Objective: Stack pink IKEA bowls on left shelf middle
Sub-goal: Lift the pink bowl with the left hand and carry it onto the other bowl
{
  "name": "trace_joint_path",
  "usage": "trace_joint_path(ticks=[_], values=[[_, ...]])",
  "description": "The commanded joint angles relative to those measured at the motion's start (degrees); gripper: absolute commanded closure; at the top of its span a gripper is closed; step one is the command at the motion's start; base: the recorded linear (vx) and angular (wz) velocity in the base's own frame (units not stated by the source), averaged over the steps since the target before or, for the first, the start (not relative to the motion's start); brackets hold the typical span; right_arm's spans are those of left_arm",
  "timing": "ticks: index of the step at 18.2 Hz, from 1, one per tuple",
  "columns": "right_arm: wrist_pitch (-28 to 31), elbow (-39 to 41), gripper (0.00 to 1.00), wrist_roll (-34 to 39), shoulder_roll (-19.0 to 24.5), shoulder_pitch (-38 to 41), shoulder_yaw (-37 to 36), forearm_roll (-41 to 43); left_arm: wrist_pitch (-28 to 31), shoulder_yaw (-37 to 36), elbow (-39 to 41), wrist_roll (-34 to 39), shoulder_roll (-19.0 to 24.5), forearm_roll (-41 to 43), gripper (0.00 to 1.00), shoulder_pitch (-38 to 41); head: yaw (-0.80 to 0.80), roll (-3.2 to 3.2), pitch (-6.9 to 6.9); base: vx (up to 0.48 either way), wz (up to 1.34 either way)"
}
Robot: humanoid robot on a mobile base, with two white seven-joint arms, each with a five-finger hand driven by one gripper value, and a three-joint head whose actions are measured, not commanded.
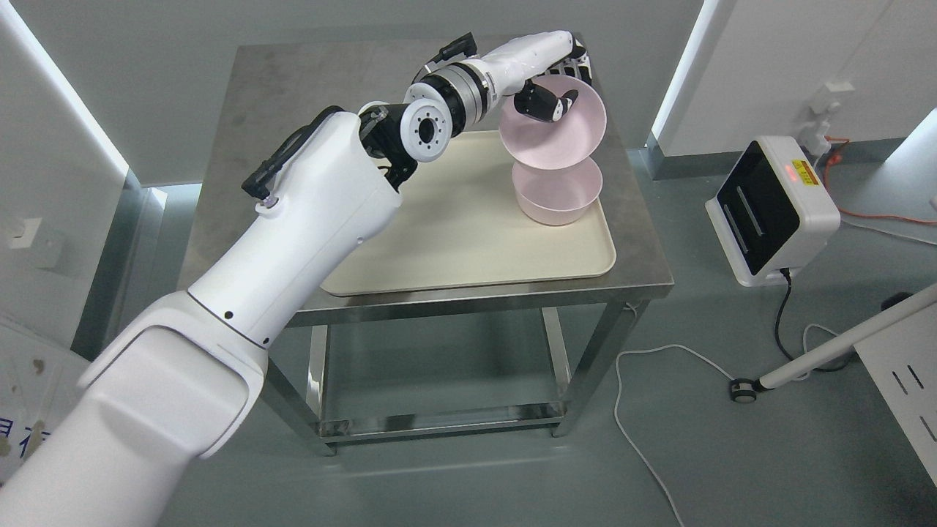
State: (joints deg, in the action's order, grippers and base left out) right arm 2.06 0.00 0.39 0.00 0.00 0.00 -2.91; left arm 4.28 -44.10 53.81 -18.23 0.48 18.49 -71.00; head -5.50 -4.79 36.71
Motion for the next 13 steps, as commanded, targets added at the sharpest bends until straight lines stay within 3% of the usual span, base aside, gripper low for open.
trace_joint_path(ticks=[1,6,7,8,9,11,13], values=[[-0.1,1.9,0.00,0.0,-1.0,1.7,-0.6,2.9,-0.2,-4.5,-6.7,0.2,0.5,-1.2,0.95,-0.6,0.00,0.00,0.00,0.000,0.00],[0.0,1.9,0.00,0.0,-1.0,1.7,-0.6,2.9,-0.2,-4.2,-7.2,0.2,0.5,-1.0,0.87,-0.6,0.00,0.00,0.00,0.000,0.00],[0.0,1.9,0.00,0.0,-1.0,1.7,-0.6,2.9,-0.2,-4.2,-7.2,0.0,0.5,-0.9,0.76,-0.5,0.00,0.00,0.00,0.000,0.00],[-0.1,1.9,0.00,0.0,-1.0,1.7,-0.7,2.9,-0.2,-4.2,-7.2,-0.2,0.5,-0.6,0.51,-0.5,0.00,0.00,0.00,0.000,0.00],[-0.1,1.9,0.00,0.0,-1.0,1.7,-0.6,2.9,0.0,-4.1,-7.1,-0.2,0.5,-0.4,0.42,-0.6,0.00,0.00,0.00,0.000,0.00],[-0.1,1.9,0.00,0.0,-1.0,1.7,-0.6,2.9,0.0,-1.3,-7.0,-0.3,0.5,-0.6,0.37,-0.7,0.00,0.00,0.00,0.000,0.00],[-0.1,1.9,0.00,0.0,-1.0,1.7,-0.7,2.9,-0.3,6.2,-5.7,-0.6,0.5,-0.7,0.31,-0.4,0.00,0.00,0.00,0.000,0.00]])
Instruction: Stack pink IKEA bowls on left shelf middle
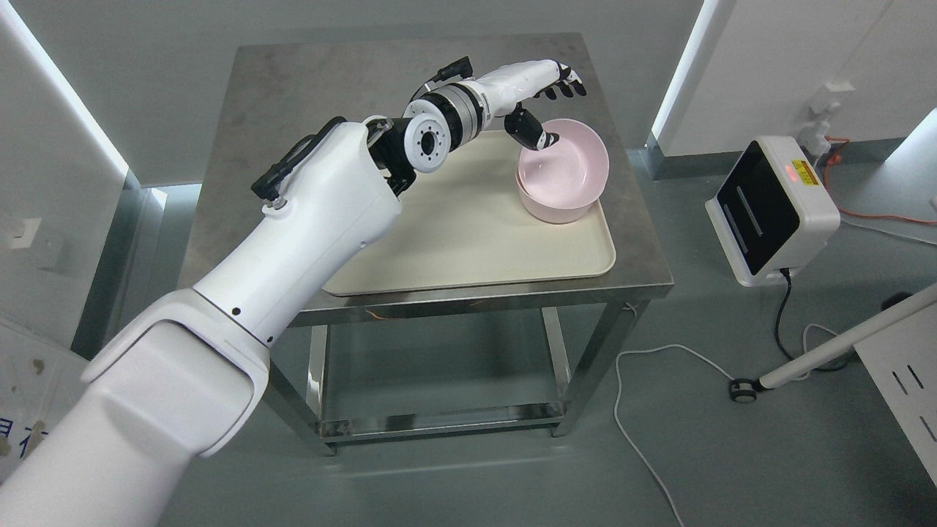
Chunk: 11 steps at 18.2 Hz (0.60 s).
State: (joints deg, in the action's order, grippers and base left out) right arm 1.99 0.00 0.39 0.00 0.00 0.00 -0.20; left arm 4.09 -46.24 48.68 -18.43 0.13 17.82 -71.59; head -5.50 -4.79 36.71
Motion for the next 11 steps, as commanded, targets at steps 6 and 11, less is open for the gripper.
trace_joint_path(ticks=[6,11], values=[[0.0,1.9,0.00,0.0,-1.0,1.7,-0.6,0.2,-0.3,41.5,18.8,-14.4,0.9,-1.2,0.26,8.5,0.00,0.00,0.00,0.000,0.00],[-0.1,1.9,0.00,0.0,-1.0,1.7,-0.6,0.2,-0.5,35.8,33.8,-15.8,0.9,-4.2,0.27,21.6,0.00,0.00,0.00,0.000,0.00]])
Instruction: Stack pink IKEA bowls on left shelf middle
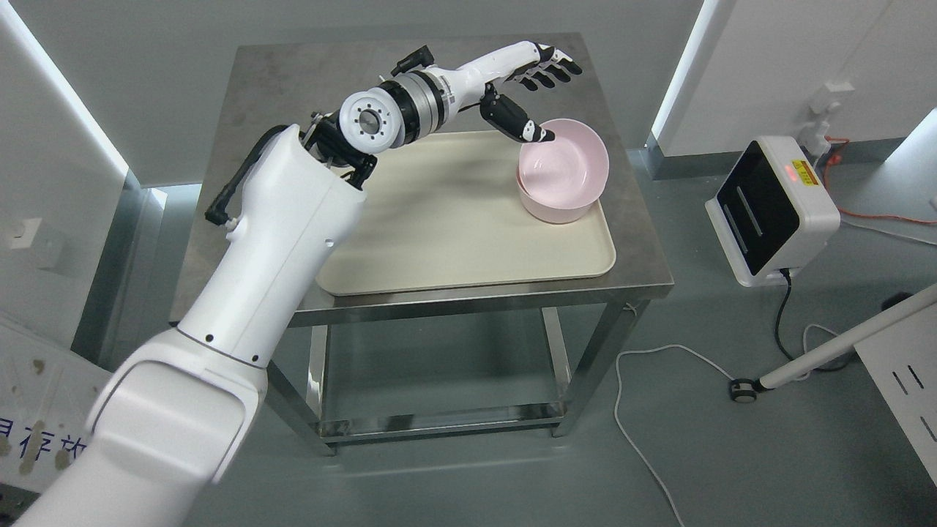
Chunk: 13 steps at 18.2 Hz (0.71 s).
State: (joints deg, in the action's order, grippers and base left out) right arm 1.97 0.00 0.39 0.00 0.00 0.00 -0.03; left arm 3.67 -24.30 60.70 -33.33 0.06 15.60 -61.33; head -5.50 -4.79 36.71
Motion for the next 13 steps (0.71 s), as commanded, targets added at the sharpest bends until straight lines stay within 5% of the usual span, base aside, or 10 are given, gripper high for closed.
trace_joint_path(ticks=[1,4,6,9,13], values=[[0.0,1.9,0.00,0.0,-1.0,1.7,-0.6,0.0,-0.9,10.5,22.0,0.6,0.9,-1.9,0.25,12.3,0.00,0.00,0.00,0.000,0.00],[0.0,1.9,0.00,0.0,-1.0,1.7,-0.6,0.0,-10.3,-3.2,21.9,12.1,0.9,-1.9,0.25,14.5,0.00,0.00,0.01,0.000,0.00],[0.0,1.9,0.00,0.0,-1.0,1.7,-0.6,0.0,-11.0,-12.4,22.5,20.1,0.9,-1.9,0.24,15.1,0.00,0.00,0.00,0.000,0.00],[0.0,1.9,0.00,0.0,-1.0,1.7,-0.6,0.0,-10.7,-20.4,23.6,21.2,0.9,-0.9,0.24,15.9,0.00,0.00,0.02,0.000,0.00],[0.0,1.9,0.00,0.0,-1.0,1.7,-0.6,0.0,-5.2,-21.8,22.5,16.5,0.9,12.9,0.24,17.9,0.00,0.00,0.03,0.000,0.00]])
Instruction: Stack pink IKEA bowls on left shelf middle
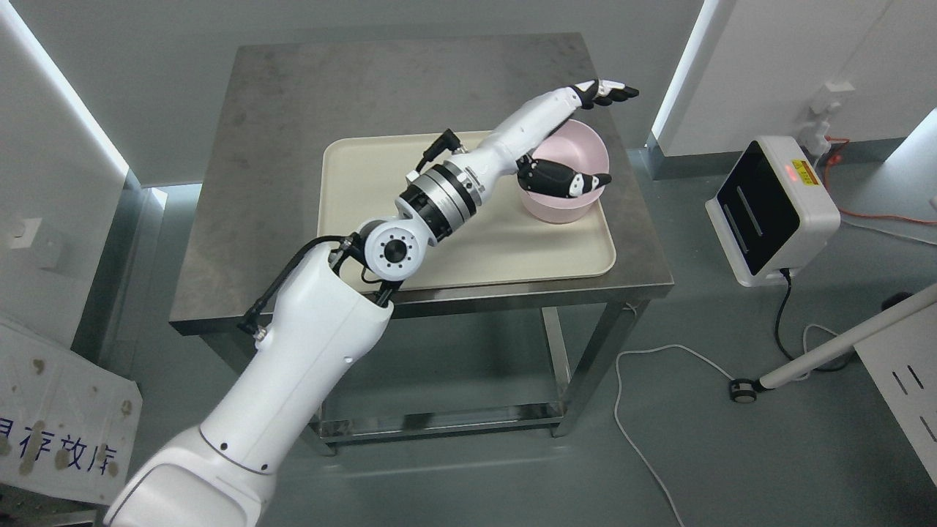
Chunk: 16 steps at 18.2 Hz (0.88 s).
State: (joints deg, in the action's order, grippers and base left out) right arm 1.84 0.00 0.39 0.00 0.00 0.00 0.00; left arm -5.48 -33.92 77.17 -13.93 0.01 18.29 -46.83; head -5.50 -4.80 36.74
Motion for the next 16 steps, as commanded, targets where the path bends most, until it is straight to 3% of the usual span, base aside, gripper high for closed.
trace_joint_path(ticks=[1,5,16], values=[[0.2,1.9,0.00,0.0,-1.0,1.7,-0.6,0.0,6.2,-11.2,6.1,-5.2,1.0,12.2,0.25,3.5,0.00,0.00,0.00,0.000,0.00],[0.2,1.9,0.00,0.0,-1.0,1.7,-0.6,0.0,15.6,-8.4,4.7,-7.8,1.0,15.6,0.25,0.3,0.00,0.00,0.00,0.000,0.00],[0.1,1.9,0.00,0.0,-1.0,1.7,-0.6,0.0,19.4,-5.2,-1.4,-7.9,1.0,19.6,0.26,-2.3,0.00,0.00,0.00,0.000,0.00]])
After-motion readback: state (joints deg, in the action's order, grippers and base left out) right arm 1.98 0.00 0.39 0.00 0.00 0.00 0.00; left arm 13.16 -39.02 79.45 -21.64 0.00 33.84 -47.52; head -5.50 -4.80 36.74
